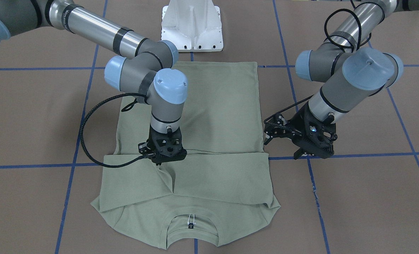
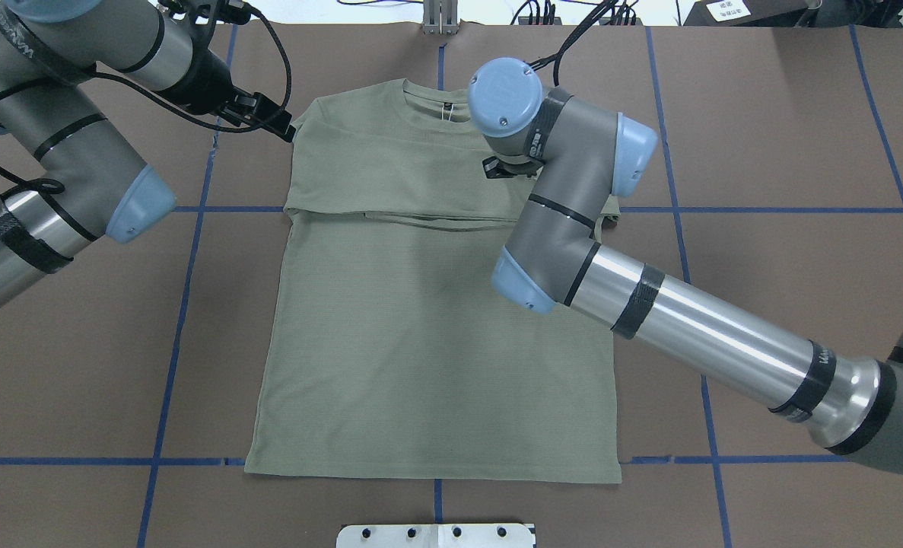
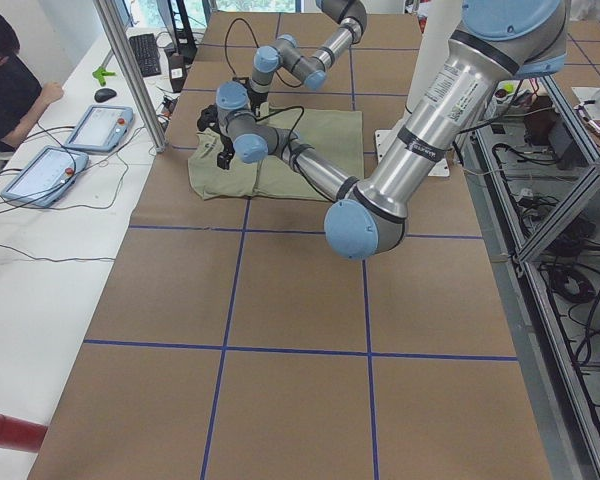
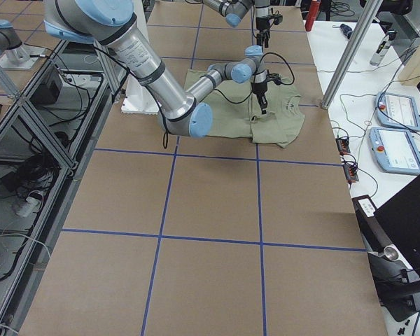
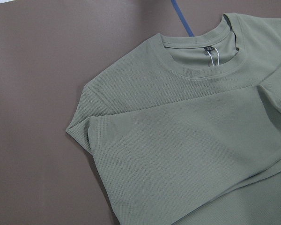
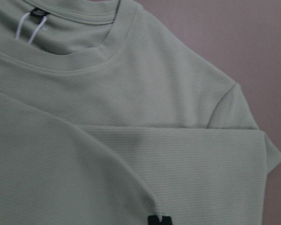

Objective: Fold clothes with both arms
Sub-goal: 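Move both grippers down to the shirt's hem corners nearest the robot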

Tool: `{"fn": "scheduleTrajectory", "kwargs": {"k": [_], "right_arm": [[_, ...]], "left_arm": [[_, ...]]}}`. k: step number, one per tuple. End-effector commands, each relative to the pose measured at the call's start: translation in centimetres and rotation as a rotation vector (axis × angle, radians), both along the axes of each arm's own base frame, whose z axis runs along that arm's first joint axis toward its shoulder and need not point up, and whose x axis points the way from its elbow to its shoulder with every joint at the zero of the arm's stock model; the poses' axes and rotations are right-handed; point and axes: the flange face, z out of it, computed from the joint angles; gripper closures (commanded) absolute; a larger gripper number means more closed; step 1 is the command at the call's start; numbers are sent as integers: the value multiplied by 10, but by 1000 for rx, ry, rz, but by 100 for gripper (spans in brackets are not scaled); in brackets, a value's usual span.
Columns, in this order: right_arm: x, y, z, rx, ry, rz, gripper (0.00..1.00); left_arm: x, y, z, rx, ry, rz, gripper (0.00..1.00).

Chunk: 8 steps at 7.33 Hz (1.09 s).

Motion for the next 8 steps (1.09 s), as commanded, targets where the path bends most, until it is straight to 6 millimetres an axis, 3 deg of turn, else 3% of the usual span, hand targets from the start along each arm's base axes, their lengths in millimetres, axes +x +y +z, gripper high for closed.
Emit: {"fn": "scheduleTrajectory", "kwargs": {"k": [1, 2, 3, 4, 6, 7, 8], "right_arm": [[42, -28, 44, 37, 37, -17, 100], [40, -33, 55, 37, 37, -12, 100], [37, -33, 58, 41, 32, -13, 88], [32, -35, 60, 58, 20, -6, 1], [40, -42, 48, 23, -48, -28, 0], [46, -32, 31, -27, -144, -66, 0], [61, -7, 34, -112, -236, 7, 0]], "left_arm": [[0, 1, 0, 1, 1, 0, 0], [-1, 1, -1, 1, 1, 0, 0], [-2, 1, -3, 5, 3, -3, 0], [-2, 1, -2, 5, 1, -4, 0], [-3, 1, -4, 7, 3, -4, 0], [-3, 2, -2, 5, 1, -5, 0], [-14, 17, 9, 0, 1, -9, 0]]}}
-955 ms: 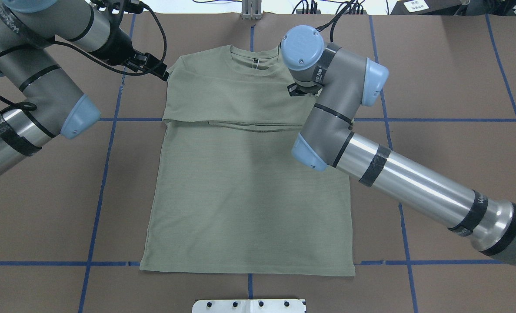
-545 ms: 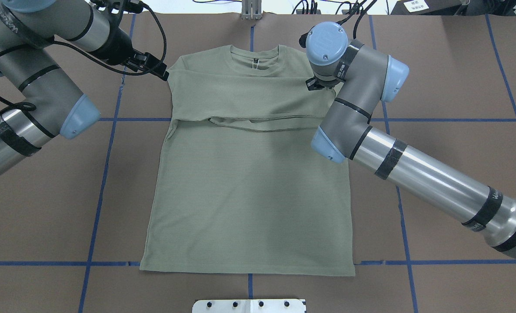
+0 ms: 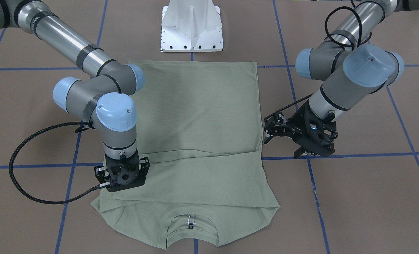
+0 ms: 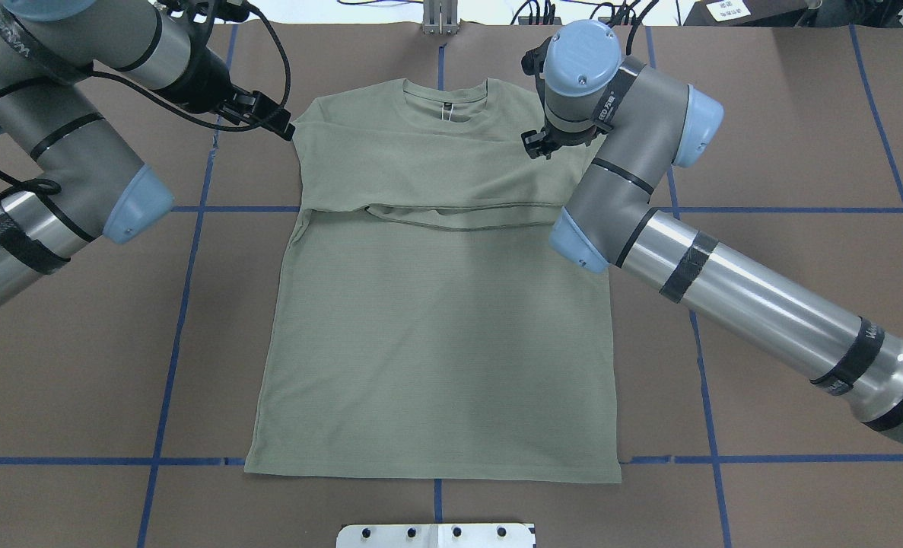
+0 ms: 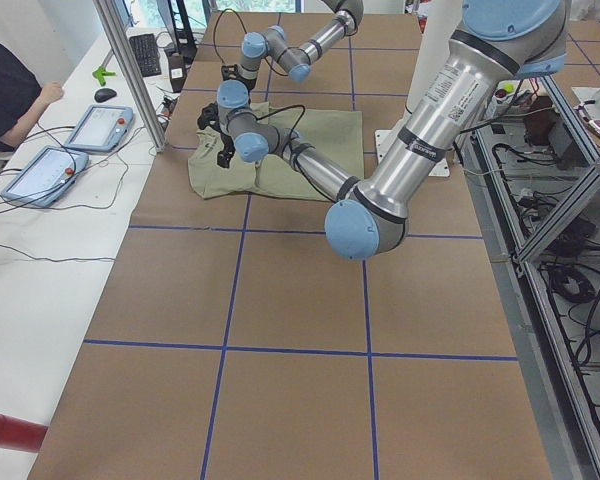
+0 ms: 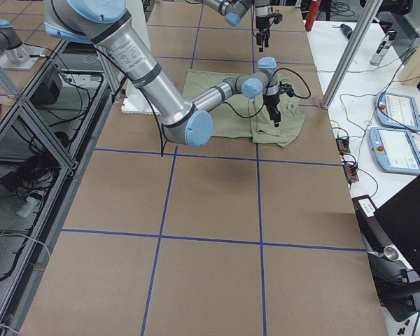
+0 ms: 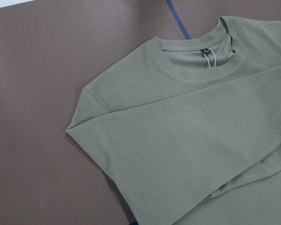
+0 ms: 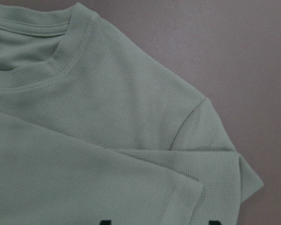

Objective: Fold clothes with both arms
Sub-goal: 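Move both grippers down to the shirt's hem corners nearest the robot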

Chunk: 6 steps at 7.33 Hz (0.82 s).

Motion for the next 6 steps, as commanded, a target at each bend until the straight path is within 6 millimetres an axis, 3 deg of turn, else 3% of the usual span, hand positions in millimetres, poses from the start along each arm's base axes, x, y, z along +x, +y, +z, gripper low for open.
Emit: {"fn": "scheduleTrajectory", "kwargs": {"k": [1, 2, 3, 4, 5, 6], "right_arm": [[29, 66, -5, -144, -185, 94, 0], [52, 124, 2, -171, -242, 115, 0], [76, 182, 11, -228, -299, 156, 0], [86, 232, 20, -238, -409, 204, 0], [70, 285, 45, -240, -461, 264, 0], [57, 316, 52, -234, -469, 279, 0]], "left_arm": [[-28, 42, 23, -70, 23, -38, 0], [-41, 73, 22, -148, 61, -93, 0], [-38, 117, 18, -194, 87, -114, 0], [-44, 153, 14, -222, 129, -107, 0], [-53, 194, 29, -271, 219, -104, 0], [-40, 238, 59, -312, 313, -129, 0]]}}
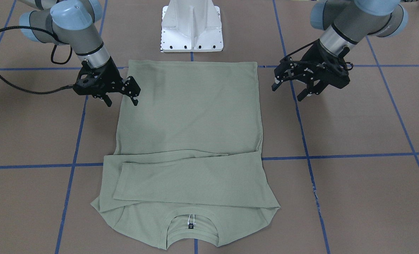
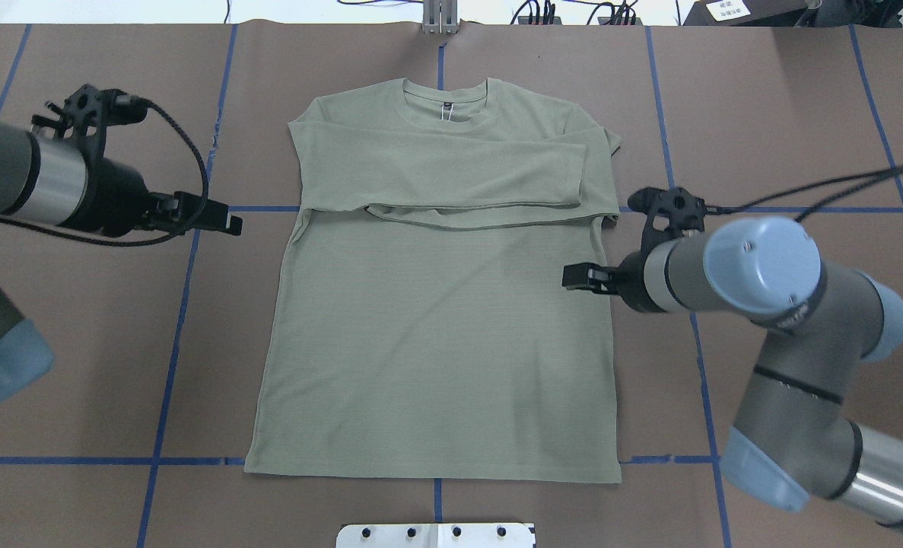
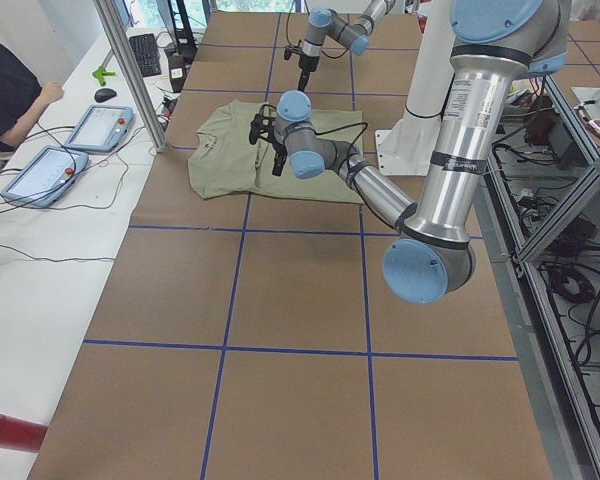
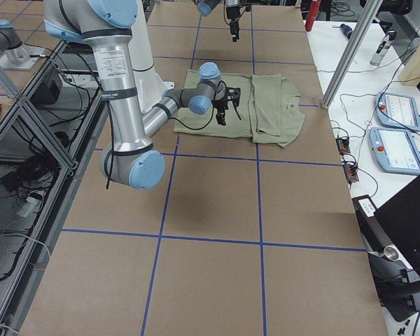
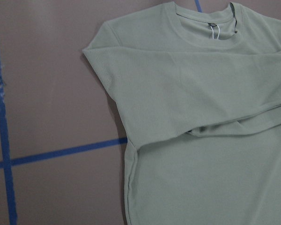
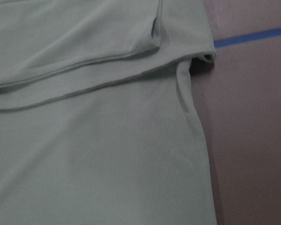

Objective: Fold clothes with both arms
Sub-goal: 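Move both grippers down to the shirt's hem corners nearest the robot, then lower the left gripper onto the hem corner nearest it and grasp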

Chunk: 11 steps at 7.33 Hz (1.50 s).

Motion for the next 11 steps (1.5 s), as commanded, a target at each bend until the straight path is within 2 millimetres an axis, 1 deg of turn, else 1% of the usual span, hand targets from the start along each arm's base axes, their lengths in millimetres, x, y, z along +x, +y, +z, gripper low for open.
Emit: {"fn": "scheduleTrajectory", "kwargs": {"k": [1, 2, 3, 4, 5, 6, 7, 8, 9, 11], "right_arm": [[-13, 62, 8, -62, -70, 56, 0], [-14, 65, 6, -71, -78, 64, 0], [-15, 66, 6, -70, -78, 63, 0], [-15, 66, 6, -70, -78, 63, 0], [-15, 65, 6, -64, -76, 72, 0], [-15, 65, 8, -65, -73, 73, 0], [-15, 65, 8, -65, -73, 73, 0], [-15, 65, 8, -63, -73, 76, 0], [-15, 64, 8, -62, -73, 78, 0], [-15, 64, 9, -63, -70, 78, 0]], "left_arm": [[45, 96, 42, -117, 106, -43, 0], [80, 134, 53, -186, 88, -20, 0], [96, 160, 64, -216, 60, 3, 0], [118, 181, 74, -235, 2, 2, 0], [133, 189, 71, -238, -44, 1, 4], [139, 194, 74, -242, -73, 7, 13], [147, 197, 75, -246, -96, 11, 25], [152, 196, 71, -250, -114, 11, 33], [156, 198, 68, -249, -117, 17, 33], [165, 203, 80, -253, -142, 28, 33]]}}
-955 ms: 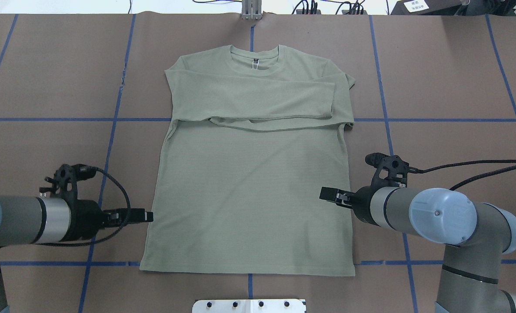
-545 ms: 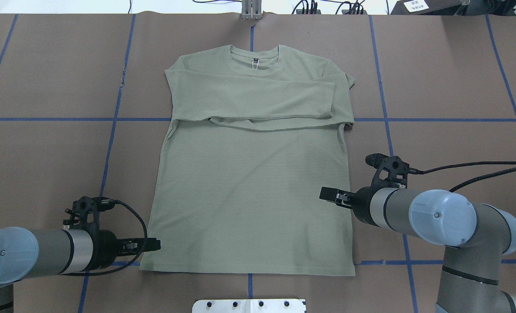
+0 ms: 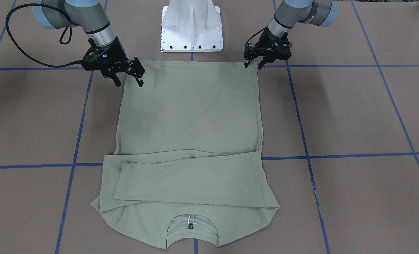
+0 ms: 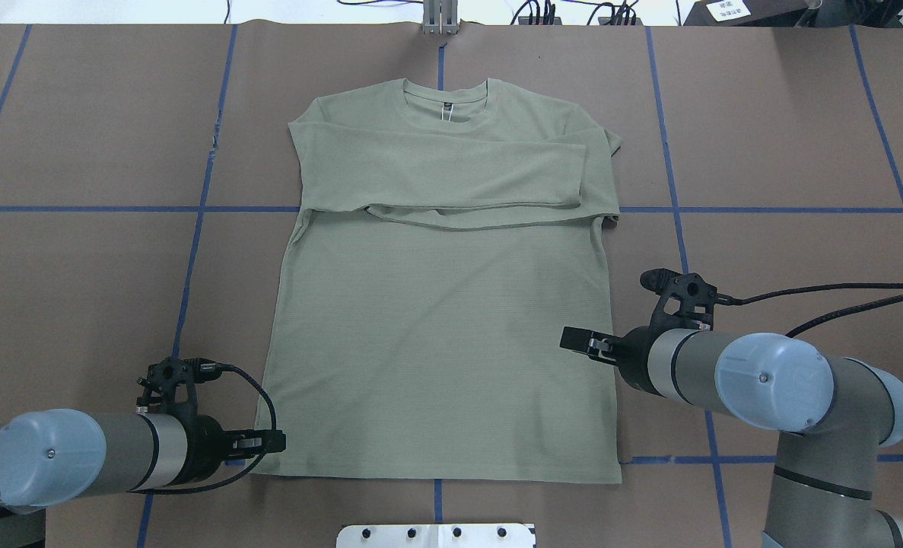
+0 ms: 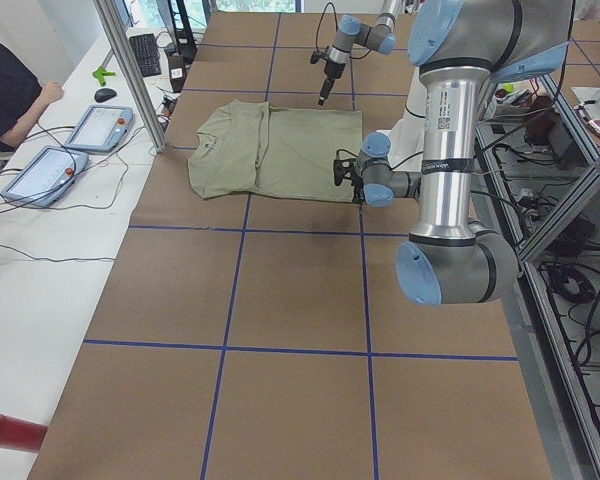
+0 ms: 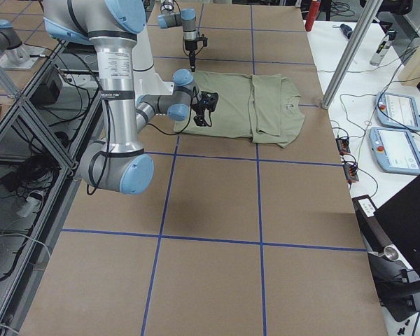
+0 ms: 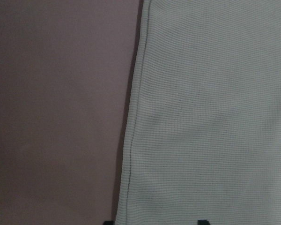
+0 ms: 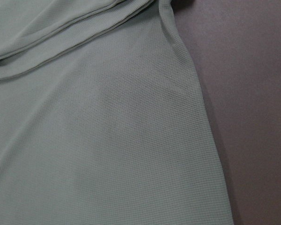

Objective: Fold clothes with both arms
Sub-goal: 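Lower the left gripper onto the hem corner nearest it and grasp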

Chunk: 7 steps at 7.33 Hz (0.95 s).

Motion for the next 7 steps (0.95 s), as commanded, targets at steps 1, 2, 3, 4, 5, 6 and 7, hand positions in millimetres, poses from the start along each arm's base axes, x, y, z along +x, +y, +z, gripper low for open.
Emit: {"fn": "scheduleTrajectory", "kwargs": {"k": [1, 2, 3, 4, 5, 6, 7], "right_arm": [[-1, 0, 1, -1, 3, -1, 0], [-1, 0, 1, -1, 3, 0, 0], [-1, 0, 1, -1, 3, 0, 0], [-1, 0, 1, -1, 3, 0, 0], [-1, 0, 1, -1, 3, 0, 0], [-1, 0, 1, 0, 1, 0, 0], [0, 0, 2, -1, 4, 0, 0]], "left_arm": [[10, 5, 14, -6, -30, 14, 33], [9, 5, 14, -7, -30, 15, 33], [9, 5, 11, -6, -24, 16, 33], [6, 5, 5, -5, -13, 16, 38], [5, 6, 1, -3, -4, 19, 39], [4, 6, 0, -4, -2, 19, 39], [4, 7, 2, -4, -5, 20, 39]]}}
